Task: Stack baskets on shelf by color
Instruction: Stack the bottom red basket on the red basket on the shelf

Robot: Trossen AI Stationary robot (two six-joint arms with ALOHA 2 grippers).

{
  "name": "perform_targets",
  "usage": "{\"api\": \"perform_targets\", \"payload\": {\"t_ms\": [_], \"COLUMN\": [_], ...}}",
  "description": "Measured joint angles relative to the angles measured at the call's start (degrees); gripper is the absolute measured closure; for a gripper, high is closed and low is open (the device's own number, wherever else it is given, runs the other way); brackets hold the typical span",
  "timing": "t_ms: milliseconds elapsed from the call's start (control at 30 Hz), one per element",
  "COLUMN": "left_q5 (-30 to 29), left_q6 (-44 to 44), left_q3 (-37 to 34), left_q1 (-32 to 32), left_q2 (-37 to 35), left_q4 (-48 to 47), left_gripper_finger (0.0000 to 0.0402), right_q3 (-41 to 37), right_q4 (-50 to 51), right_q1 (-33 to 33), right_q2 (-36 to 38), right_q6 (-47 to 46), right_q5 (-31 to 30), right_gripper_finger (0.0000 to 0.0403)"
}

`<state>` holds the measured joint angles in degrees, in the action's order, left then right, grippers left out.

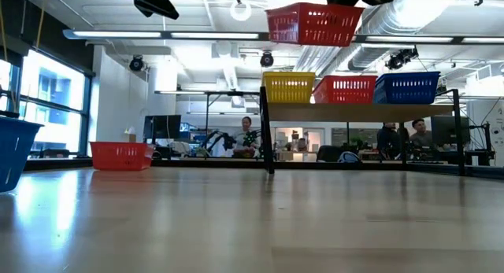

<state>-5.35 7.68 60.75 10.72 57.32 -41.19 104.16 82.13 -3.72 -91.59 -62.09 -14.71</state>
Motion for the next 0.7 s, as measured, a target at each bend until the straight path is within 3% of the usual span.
{"api": "perform_targets", "payload": {"t_ms": [400,700], "left_q5": [-1.8,-2.8], "left_q6": [0.0,0.0], "left_q3": [0.0,0.0], "left_q1": [0.0,0.0], "left_q2": [0.0,0.0], "left_q4": [0.4,0.3], "left_gripper_finger": [0.0302,0.0302], "right_q3": [0.0,0.0], "right_q4": [0.0,0.2], "right_q1": [-23.1,-37.5], "right_q2": [10.5,9.6], "right_q6": [13.4,21.1], "right_q5": [7.9,17.4], "right_gripper_finger": [0.0403,0.0403]}}
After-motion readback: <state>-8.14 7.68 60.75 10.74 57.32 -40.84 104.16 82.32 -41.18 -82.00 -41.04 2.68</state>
